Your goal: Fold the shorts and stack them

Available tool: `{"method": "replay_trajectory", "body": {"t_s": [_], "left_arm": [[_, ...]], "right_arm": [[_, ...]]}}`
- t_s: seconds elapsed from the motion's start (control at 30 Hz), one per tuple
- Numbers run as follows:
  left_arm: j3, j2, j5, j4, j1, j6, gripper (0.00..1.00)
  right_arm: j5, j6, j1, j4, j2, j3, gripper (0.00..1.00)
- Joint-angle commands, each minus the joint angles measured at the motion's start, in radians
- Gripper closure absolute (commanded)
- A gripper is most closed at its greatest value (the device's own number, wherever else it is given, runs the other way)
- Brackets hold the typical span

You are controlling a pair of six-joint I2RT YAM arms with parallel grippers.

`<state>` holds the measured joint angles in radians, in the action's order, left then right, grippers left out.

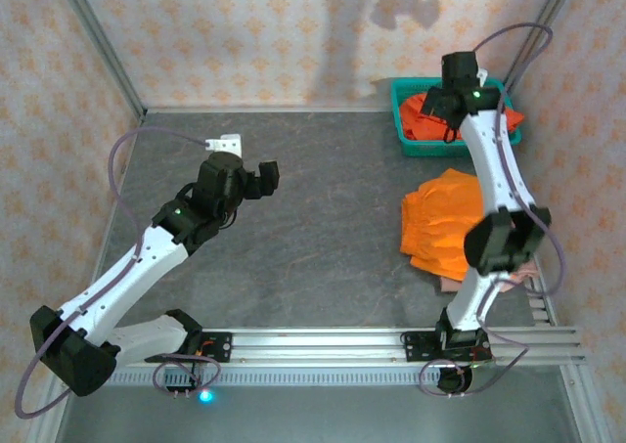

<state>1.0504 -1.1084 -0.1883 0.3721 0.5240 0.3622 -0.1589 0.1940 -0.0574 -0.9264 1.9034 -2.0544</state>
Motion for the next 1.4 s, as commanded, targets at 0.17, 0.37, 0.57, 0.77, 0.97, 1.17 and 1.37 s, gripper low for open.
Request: {"method": "replay_trajectory", "body": {"t_s": [0.17, 0.37, 0.57, 0.77, 0.97, 1.17, 1.37], "left_arm": [[-0.024, 0.024, -0.032, 0.032, 0.006, 0.070, 0.00], [-0.050, 0.064, -0.034, 0.045, 0.006, 0.101, 0.00], [-0.069, 0.091, -0.035, 0.060, 0.006, 0.129, 0.00], [-0.069, 0.099, -0.048, 0.084, 0.006, 0.139, 0.00], [-0.069, 0.095, -0.054, 0.088, 0.005, 0.142, 0.00], [-0.080, 0.096, -0.061, 0.090, 0.006, 0.143, 0.00], [-0.092, 0.102, -0.063, 0.077, 0.006, 0.136, 0.00]], "right_arm": [[0.044, 0.159, 0.118, -0.033, 0.362, -0.402, 0.00], [0.157, 0.292, 0.202, 0.073, 0.500, -0.478, 0.00], [0.251, 0.402, 0.240, 0.163, 0.630, -0.545, 0.01], [0.277, 0.545, 0.257, 0.204, 0.729, -0.586, 0.01], [0.330, 0.632, 0.265, 0.237, 0.781, -0.586, 0.26], [0.354, 0.643, 0.266, 0.278, 0.777, -0.586, 0.85], [0.458, 0.633, 0.266, 0.372, 0.696, -0.563, 1.00]]}}
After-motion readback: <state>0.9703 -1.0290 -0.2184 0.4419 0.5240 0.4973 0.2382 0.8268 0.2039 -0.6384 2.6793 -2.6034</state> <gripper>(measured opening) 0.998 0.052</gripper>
